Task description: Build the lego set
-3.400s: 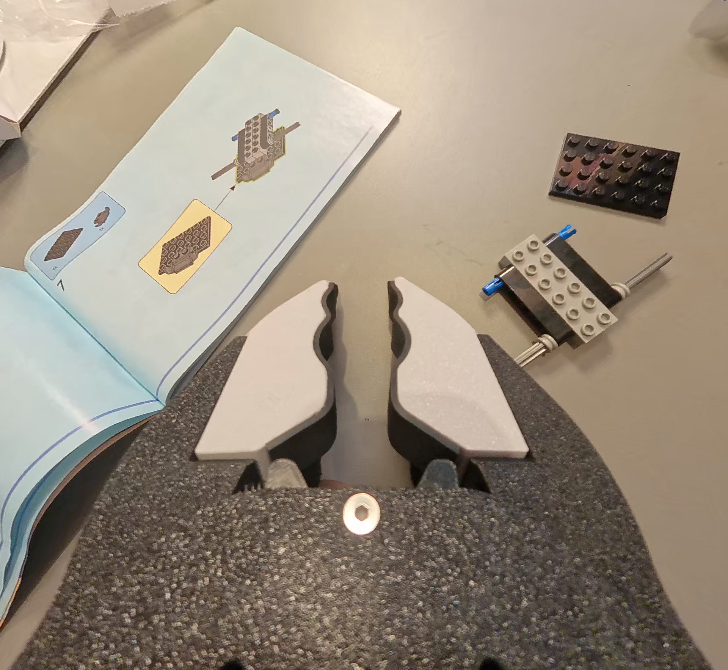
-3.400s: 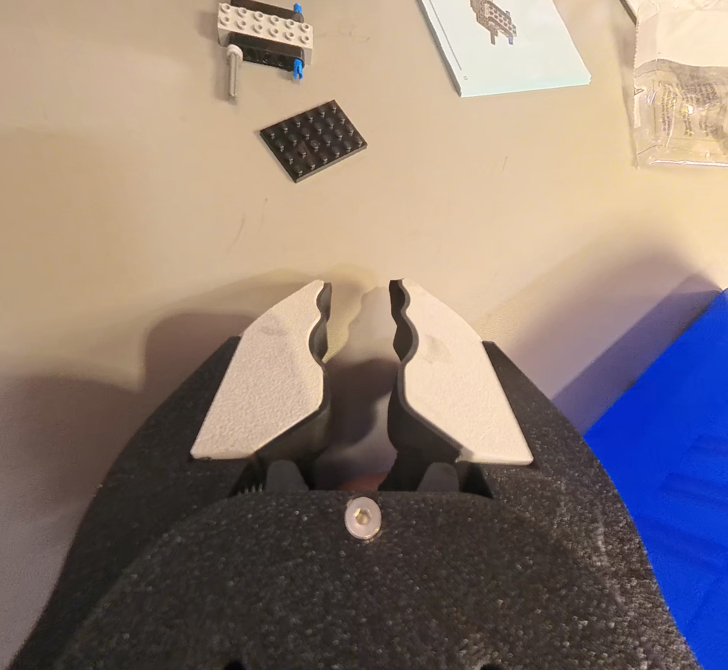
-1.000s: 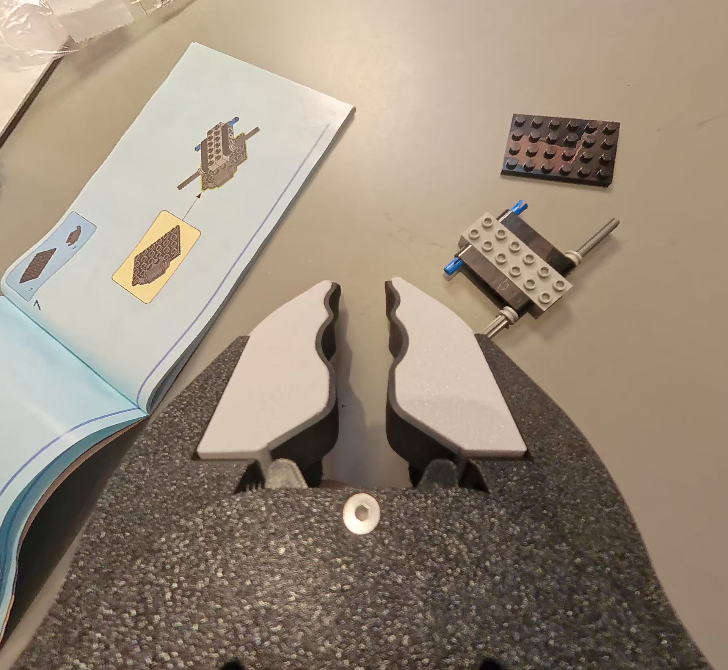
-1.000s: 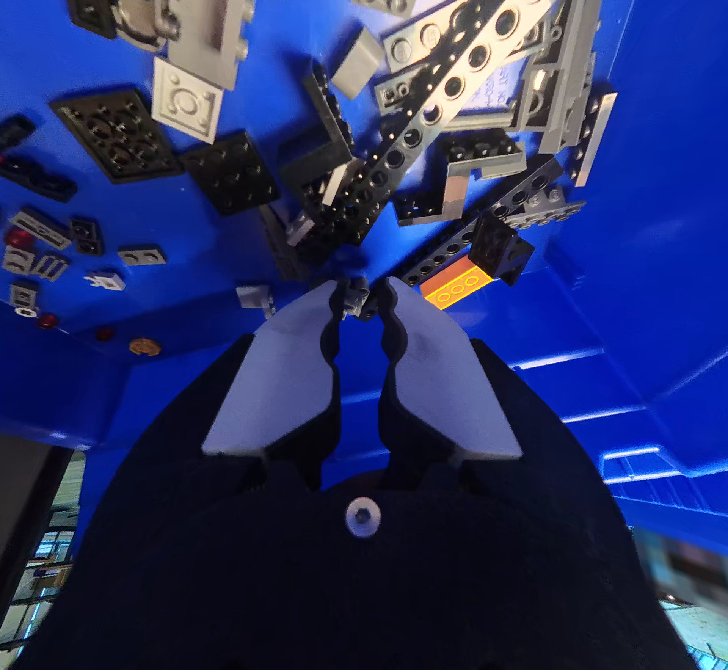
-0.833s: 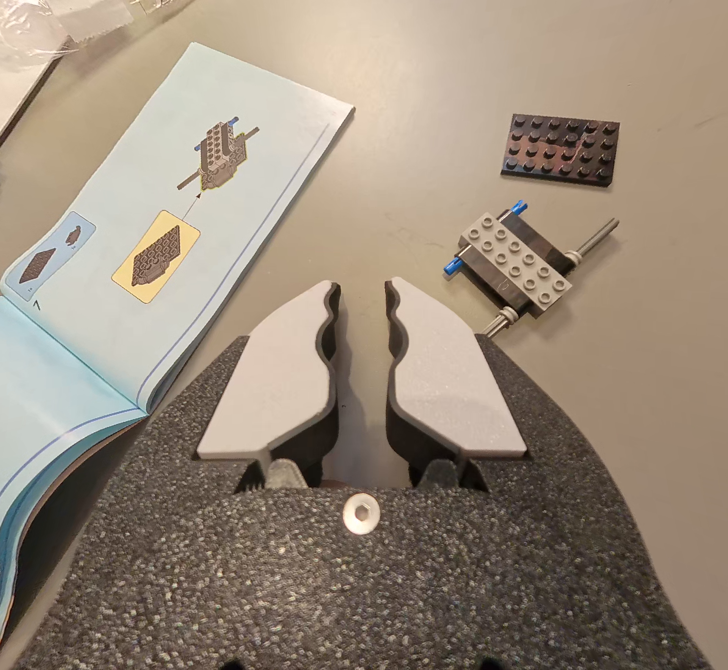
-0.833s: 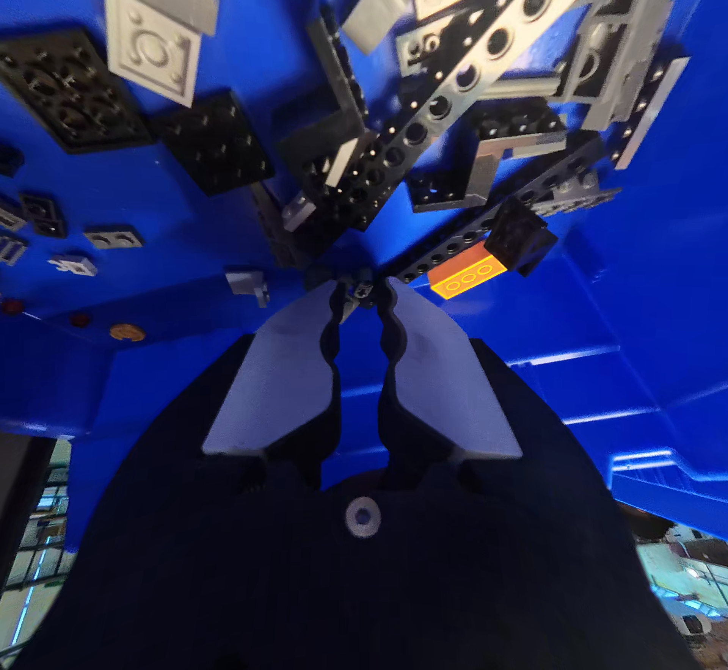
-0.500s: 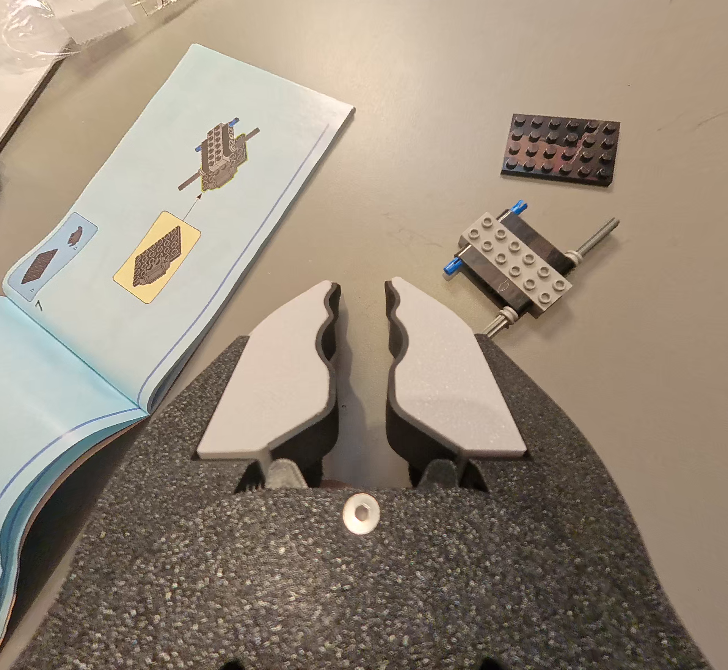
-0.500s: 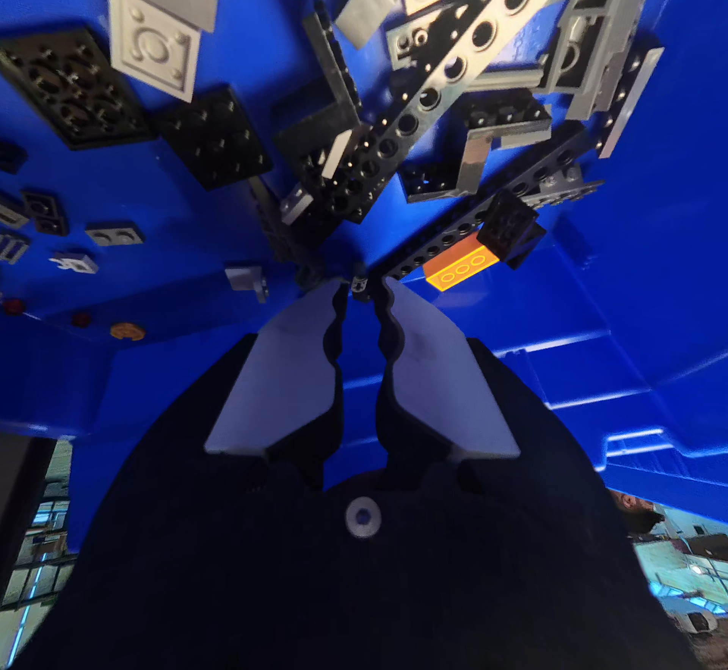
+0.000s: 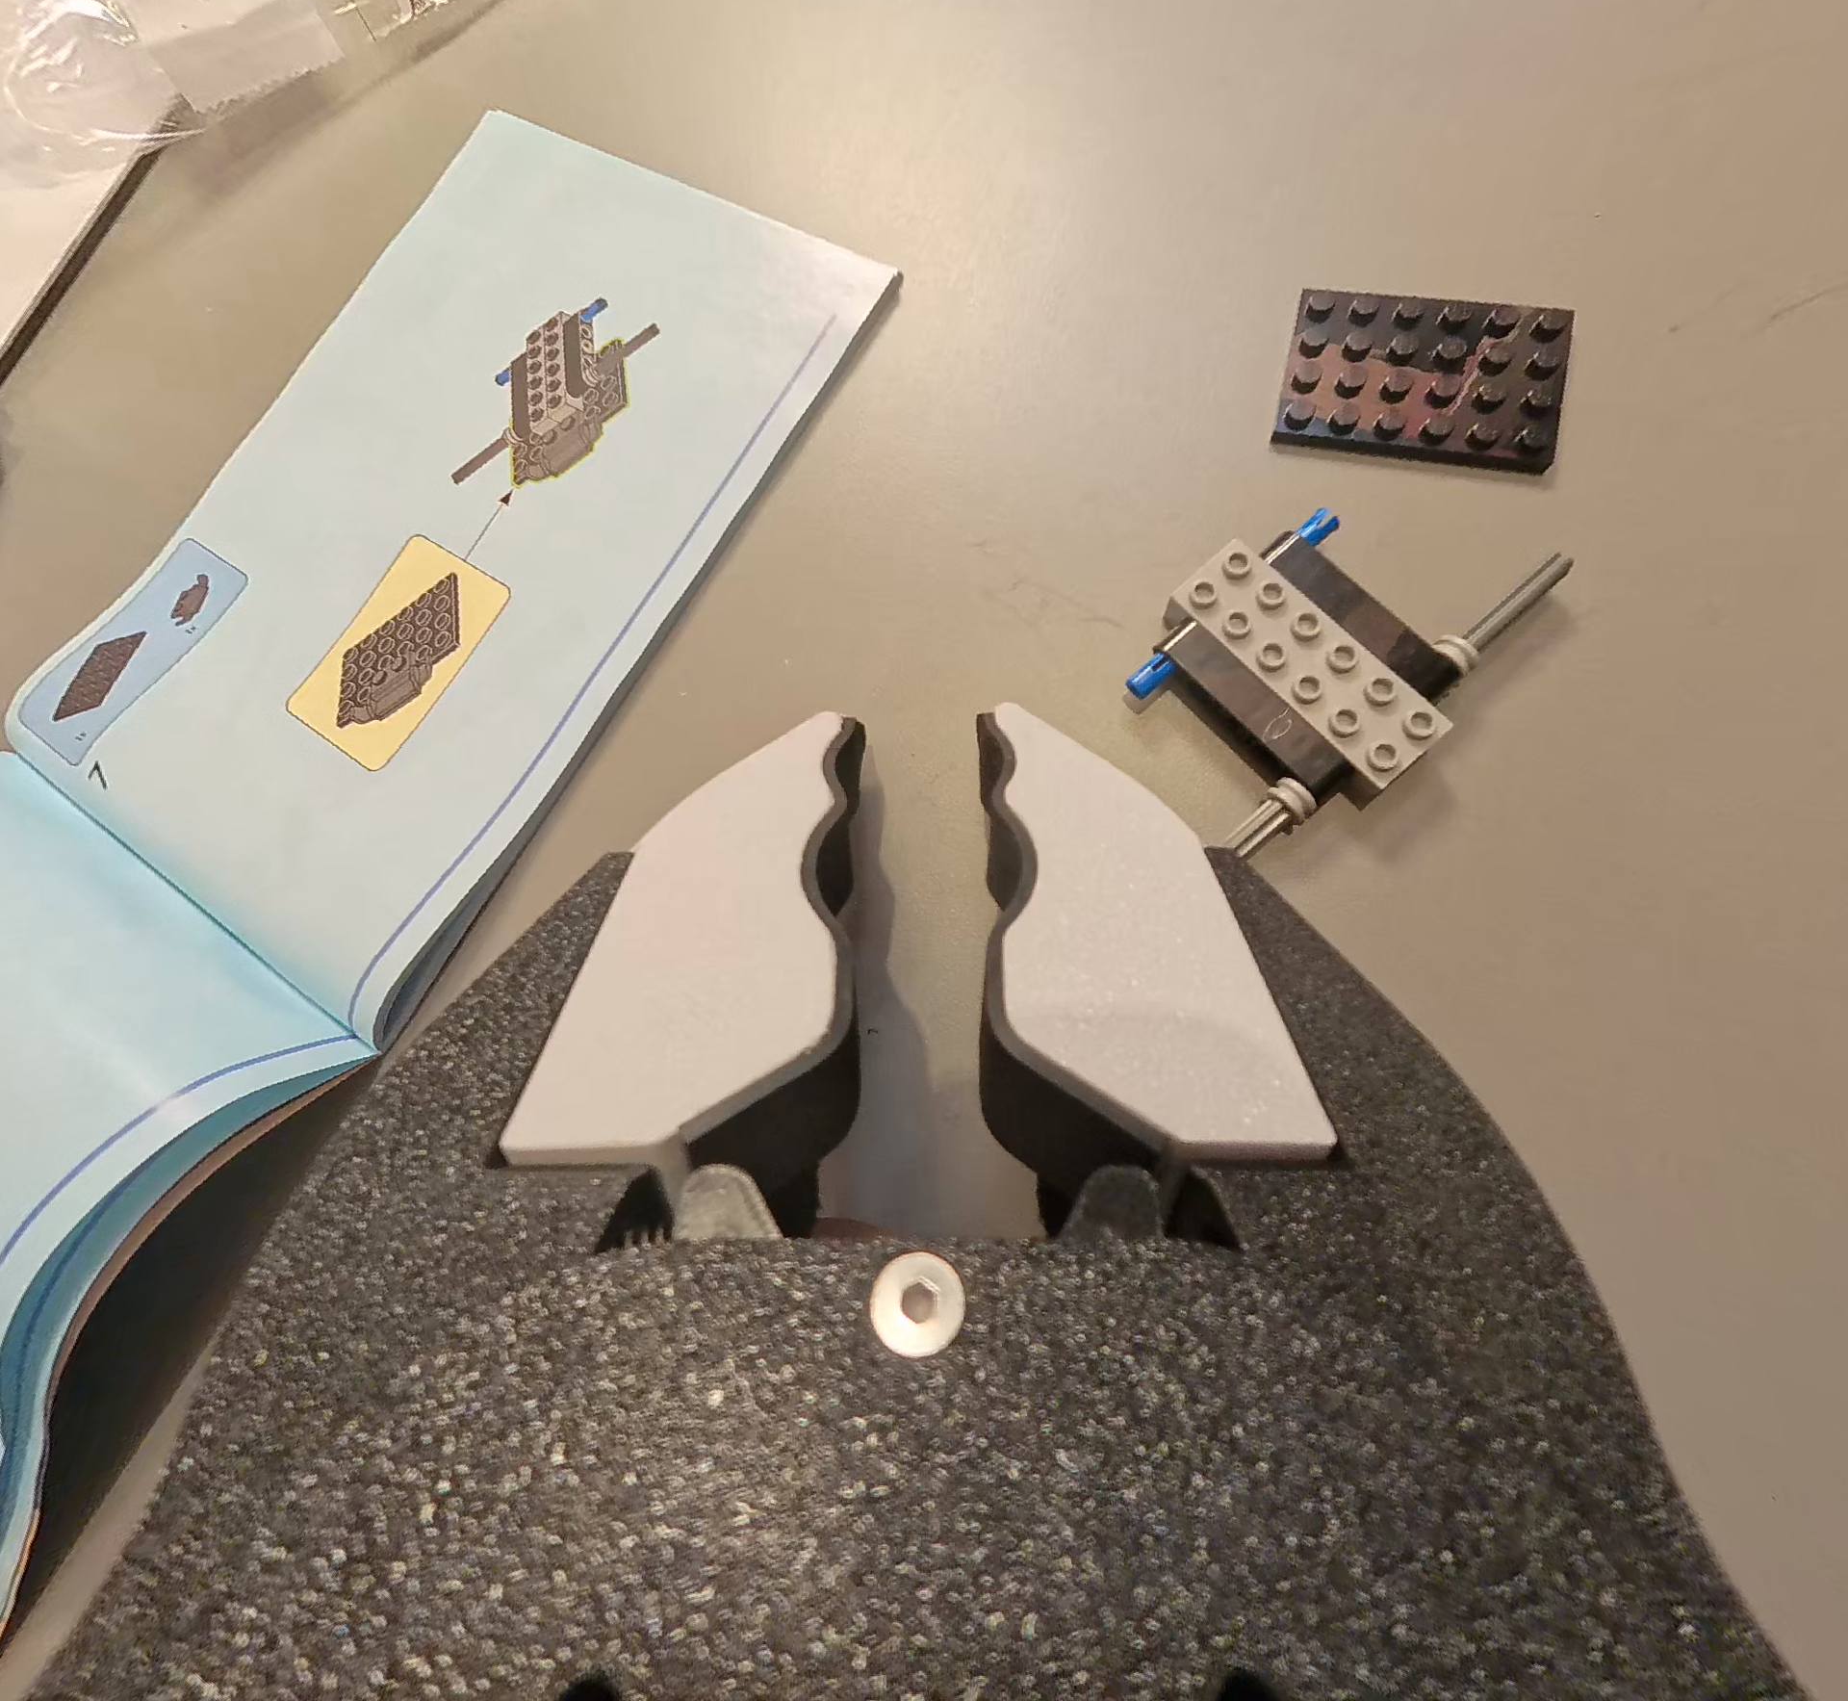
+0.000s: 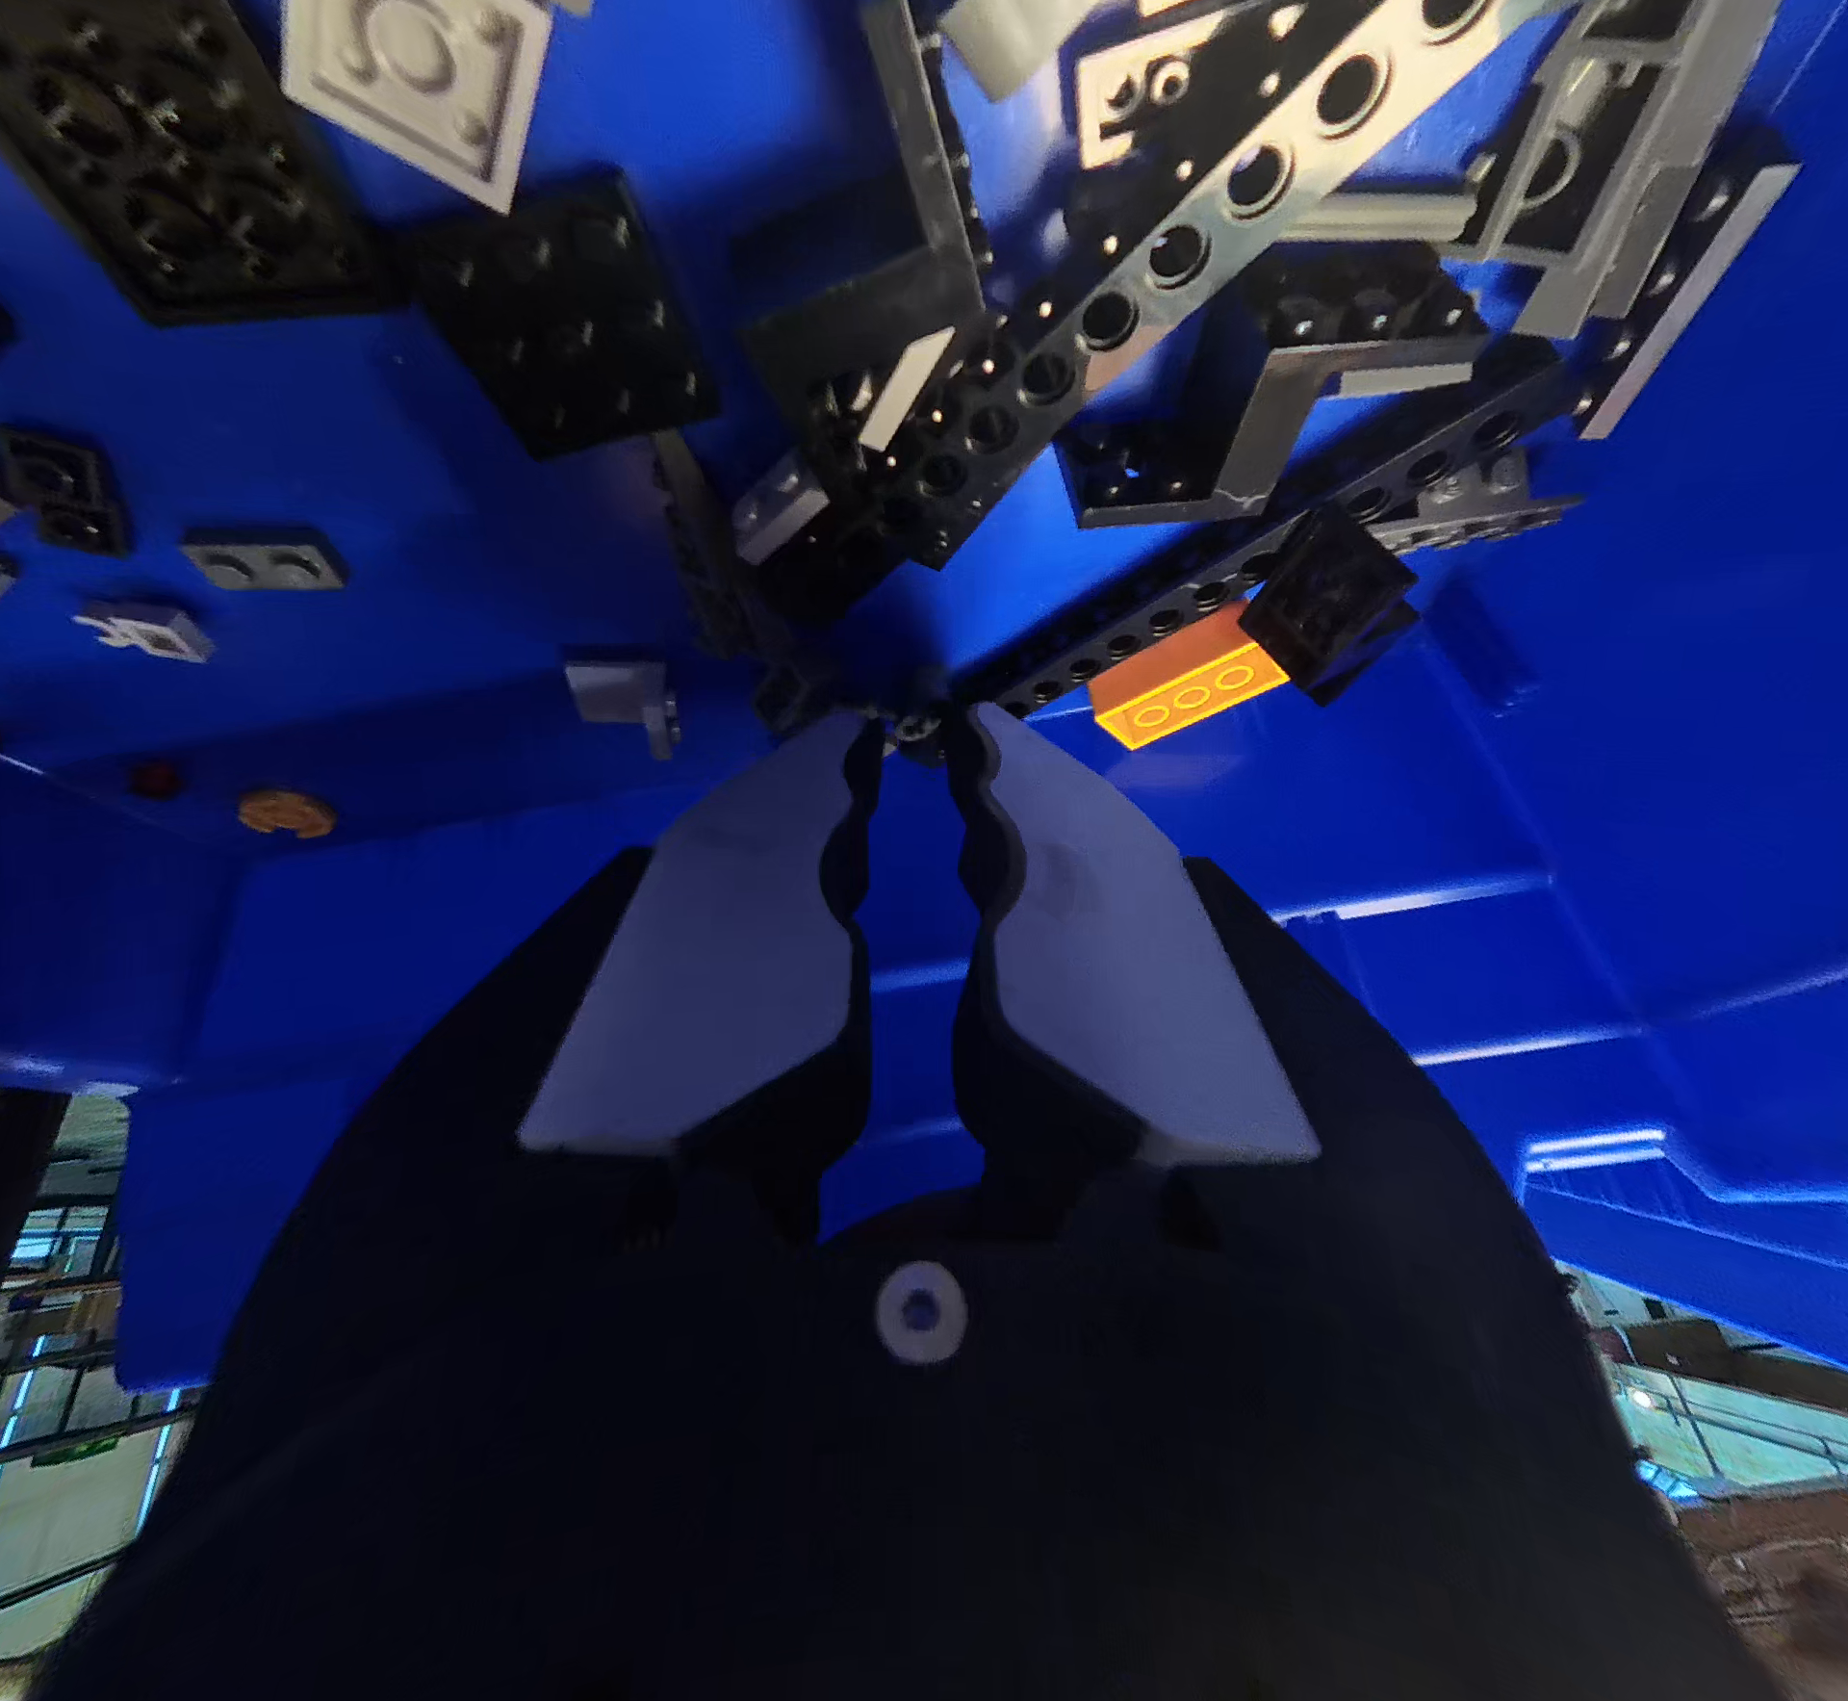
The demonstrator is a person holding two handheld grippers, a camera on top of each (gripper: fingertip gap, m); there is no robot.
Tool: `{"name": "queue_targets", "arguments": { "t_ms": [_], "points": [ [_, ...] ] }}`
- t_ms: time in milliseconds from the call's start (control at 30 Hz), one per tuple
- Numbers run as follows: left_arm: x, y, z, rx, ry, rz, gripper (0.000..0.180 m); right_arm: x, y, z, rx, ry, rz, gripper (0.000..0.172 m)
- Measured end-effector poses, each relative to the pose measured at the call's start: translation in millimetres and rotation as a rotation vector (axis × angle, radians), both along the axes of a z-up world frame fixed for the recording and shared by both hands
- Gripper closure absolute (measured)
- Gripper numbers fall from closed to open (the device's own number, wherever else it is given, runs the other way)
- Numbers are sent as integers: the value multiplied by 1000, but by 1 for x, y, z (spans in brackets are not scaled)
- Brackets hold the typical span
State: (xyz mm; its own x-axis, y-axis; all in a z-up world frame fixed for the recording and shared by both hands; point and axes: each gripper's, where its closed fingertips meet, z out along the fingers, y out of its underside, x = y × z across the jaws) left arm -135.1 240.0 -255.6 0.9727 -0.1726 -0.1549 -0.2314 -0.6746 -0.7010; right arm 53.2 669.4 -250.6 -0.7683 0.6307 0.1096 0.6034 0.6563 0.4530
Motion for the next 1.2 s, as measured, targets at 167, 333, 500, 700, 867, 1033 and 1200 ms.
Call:
{"name": "queue_targets", "arguments": {
  "t_ms": [167, 333, 500, 700, 867, 1033, 1200],
  "points": [
    [0, 0, 0, 0, 1, -1, 158, 4, 5, 10, 18, 5, -33, 162],
    [0, 0, 0, 0, 0, -2, 158, 13, 0, 4, 26, -37, -13, 157],
    [0, 0, 0, 1, 4, -1, 158, 17, 0, -1, 68, -74, 20, 154],
    [0, 0, 0, 3, 7, -2, 158, 22, -6, -6, 23, -87, 0, 150],
    [0, 0, 0, 3, 7, -3, 158, 23, -7, -5, 16, -76, 4, 149],
    [0, 0, 0, 3, 7, -3, 158, 19, -1, -5, 64, -62, 40, 146],
    [1, 0, 0, 2, 6, -3, 158, 20, -1, -8, 60, -70, 22, 148]
  ]
}}
